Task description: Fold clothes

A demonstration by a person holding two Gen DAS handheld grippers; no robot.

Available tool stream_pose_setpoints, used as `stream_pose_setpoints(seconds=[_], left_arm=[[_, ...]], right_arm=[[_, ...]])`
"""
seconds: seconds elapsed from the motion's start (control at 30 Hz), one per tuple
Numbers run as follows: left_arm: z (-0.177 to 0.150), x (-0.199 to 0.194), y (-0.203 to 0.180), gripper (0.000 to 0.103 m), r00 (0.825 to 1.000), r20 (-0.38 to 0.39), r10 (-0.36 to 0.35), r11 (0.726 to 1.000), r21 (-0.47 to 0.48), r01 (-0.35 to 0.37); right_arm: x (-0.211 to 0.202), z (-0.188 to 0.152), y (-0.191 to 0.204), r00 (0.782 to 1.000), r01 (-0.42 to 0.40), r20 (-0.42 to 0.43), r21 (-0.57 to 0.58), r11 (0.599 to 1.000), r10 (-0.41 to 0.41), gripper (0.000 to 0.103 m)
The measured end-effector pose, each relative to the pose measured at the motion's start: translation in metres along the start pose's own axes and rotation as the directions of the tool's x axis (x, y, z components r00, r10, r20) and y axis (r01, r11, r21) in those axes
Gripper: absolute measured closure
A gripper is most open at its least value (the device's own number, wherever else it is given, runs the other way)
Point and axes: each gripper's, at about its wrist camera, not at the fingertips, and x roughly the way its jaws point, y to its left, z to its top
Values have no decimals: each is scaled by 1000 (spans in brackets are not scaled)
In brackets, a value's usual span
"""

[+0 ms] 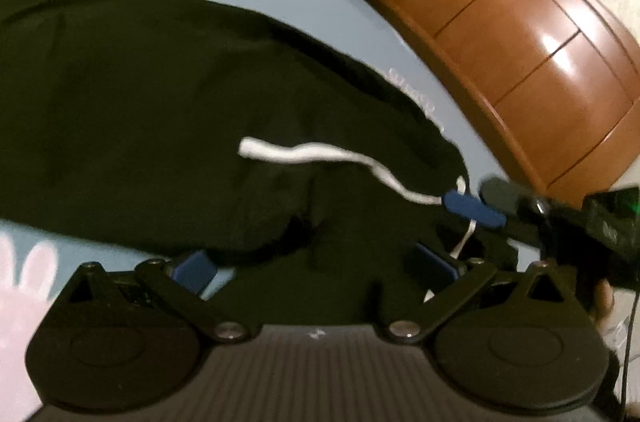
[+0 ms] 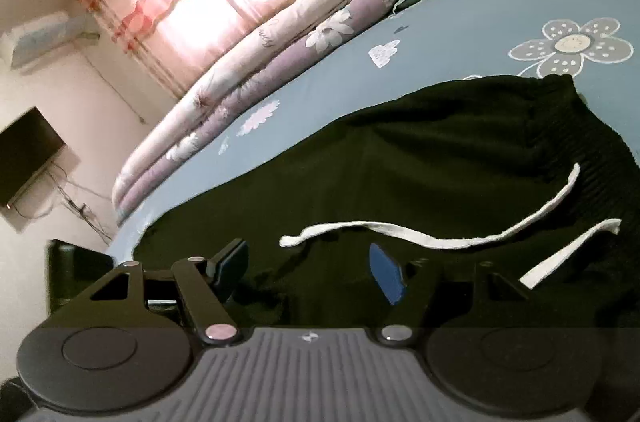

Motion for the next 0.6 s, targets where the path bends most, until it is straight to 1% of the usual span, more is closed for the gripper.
stream_pose_setpoints(seconds=[0.03, 0.1, 0.2, 0.33, 0.43, 0.5, 0.6], left_arm=[[6, 4, 1, 1, 1000, 2, -9, 1000, -5, 9], [14, 9, 3, 1, 999, 6, -44, 998, -45, 45], [19, 13, 6, 1, 994, -3, -108, 990, -87, 107], [12, 14, 4, 1, 984, -42, -171, 982, -88, 167], [9, 12, 2, 1, 975, -49, -215, 972, -111, 208], [9, 6, 1, 1, 970, -24, -243, 963, -129, 238], [11, -2, 2, 1, 955, 18, -296, 945, -141, 296]], right_arm=[[0, 1, 1, 1000, -8, 3, 0, 1000, 8, 31], [2, 0, 4, 1000, -17, -5, -16, 1000, 17, 30], [7, -1, 8, 1000, -2, -14, -37, 999, 2, 30], [10, -1, 5, 1000, -10, -27, -23, 1000, 9, 30], [10, -1, 5, 1000, -16, -26, -19, 1000, 16, 30], [10, 0, 6, 1000, -17, -26, -24, 1000, 16, 29], [13, -1, 7, 999, -23, -38, -26, 999, 22, 29]])
